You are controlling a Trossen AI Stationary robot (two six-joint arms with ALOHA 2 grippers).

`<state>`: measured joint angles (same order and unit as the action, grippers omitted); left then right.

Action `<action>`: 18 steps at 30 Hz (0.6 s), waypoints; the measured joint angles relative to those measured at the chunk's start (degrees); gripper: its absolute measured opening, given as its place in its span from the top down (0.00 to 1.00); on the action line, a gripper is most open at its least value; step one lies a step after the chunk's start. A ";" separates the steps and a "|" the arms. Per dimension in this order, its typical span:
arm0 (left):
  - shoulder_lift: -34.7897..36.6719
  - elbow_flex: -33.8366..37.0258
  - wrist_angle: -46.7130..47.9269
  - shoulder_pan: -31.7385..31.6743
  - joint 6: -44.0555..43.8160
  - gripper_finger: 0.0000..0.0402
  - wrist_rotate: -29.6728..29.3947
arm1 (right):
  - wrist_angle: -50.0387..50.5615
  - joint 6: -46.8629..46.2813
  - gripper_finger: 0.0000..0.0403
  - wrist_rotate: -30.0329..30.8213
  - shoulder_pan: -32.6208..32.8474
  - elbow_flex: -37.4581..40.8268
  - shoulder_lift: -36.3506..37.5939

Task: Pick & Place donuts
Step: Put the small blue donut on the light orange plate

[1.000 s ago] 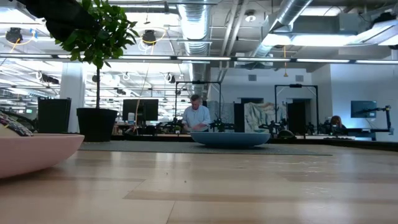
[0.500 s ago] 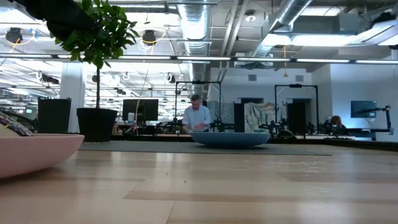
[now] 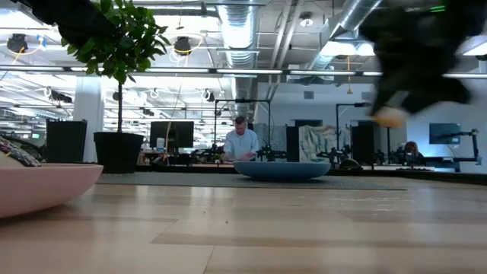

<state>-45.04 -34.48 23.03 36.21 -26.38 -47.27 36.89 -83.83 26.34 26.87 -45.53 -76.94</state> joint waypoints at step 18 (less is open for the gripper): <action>1.67 15.20 -25.16 -19.43 24.88 1.00 27.64 | -4.13 36.87 0.58 -20.94 -38.29 -18.47 -17.21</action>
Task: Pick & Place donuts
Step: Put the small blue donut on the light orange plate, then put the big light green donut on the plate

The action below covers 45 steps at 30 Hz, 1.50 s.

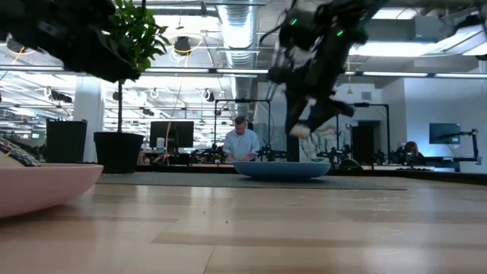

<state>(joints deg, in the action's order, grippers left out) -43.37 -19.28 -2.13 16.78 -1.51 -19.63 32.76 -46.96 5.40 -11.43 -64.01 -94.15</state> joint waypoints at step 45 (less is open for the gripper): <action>41.87 18.72 -0.82 -17.27 3.16 1.00 13.76 | 42.83 -13.53 0.33 2.55 19.84 -7.98 17.28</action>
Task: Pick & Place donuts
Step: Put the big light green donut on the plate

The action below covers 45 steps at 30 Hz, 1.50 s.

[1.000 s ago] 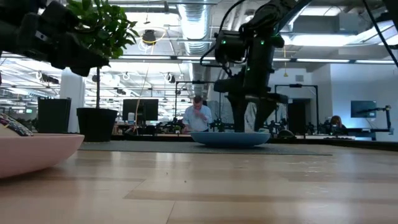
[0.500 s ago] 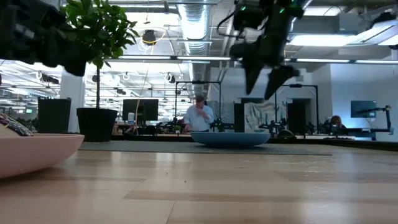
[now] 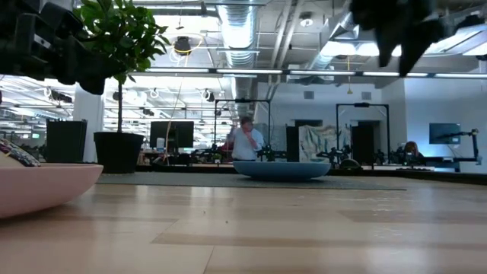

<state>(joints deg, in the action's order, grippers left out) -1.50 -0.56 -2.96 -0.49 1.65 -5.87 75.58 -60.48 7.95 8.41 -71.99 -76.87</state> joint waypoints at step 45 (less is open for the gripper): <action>0.00 0.17 0.02 0.00 -0.17 1.00 0.02 | -28.35 -40.99 0.10 -6.61 40.32 4.75 -24.32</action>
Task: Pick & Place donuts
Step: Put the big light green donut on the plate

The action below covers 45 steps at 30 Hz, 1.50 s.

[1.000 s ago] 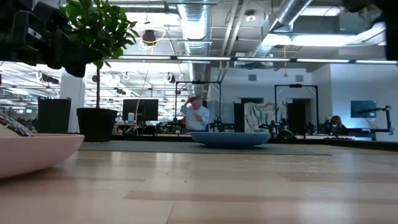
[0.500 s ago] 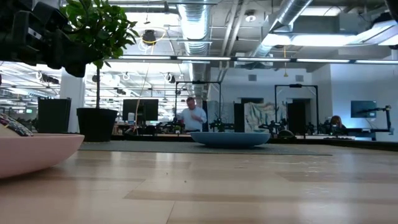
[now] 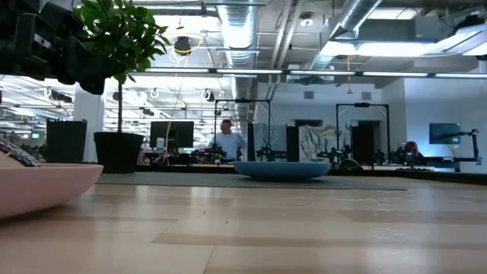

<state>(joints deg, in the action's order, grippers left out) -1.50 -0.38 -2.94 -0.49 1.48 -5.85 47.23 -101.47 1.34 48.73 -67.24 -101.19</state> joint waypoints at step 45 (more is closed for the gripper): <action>0.00 0.00 0.00 0.00 0.02 1.00 0.00 | 10.65 8.55 0.06 -7.97 4.01 1.72 0.29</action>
<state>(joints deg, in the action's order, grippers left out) -1.50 -0.38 -2.94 -0.49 1.50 -5.85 57.88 -92.92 -6.63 52.74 -65.53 -100.90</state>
